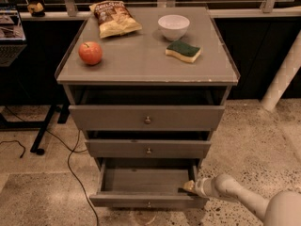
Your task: Open bottom drawer
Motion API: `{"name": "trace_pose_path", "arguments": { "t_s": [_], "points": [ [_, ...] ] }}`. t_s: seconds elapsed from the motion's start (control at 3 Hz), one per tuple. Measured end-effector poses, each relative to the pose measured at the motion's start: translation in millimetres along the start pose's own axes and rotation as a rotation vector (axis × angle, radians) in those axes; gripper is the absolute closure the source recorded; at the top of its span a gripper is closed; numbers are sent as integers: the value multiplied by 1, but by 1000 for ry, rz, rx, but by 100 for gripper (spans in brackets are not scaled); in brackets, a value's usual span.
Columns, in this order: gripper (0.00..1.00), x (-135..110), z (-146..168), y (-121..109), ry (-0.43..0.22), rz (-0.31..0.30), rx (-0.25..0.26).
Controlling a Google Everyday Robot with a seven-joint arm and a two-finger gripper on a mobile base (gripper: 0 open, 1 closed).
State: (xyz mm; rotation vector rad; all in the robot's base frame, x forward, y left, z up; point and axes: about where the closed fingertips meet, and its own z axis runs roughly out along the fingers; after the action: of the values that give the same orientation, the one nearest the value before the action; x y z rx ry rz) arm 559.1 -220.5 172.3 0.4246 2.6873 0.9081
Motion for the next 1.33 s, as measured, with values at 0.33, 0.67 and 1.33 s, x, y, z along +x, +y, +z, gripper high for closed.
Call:
{"name": "trace_pose_path", "arguments": {
  "t_s": [0.33,0.67,1.33],
  "points": [
    [100,14,14,15,60,-67,1],
    [100,38,24,21,134,-113,2],
    [100,81,11,3,219,-58,-10]
  ]
}}
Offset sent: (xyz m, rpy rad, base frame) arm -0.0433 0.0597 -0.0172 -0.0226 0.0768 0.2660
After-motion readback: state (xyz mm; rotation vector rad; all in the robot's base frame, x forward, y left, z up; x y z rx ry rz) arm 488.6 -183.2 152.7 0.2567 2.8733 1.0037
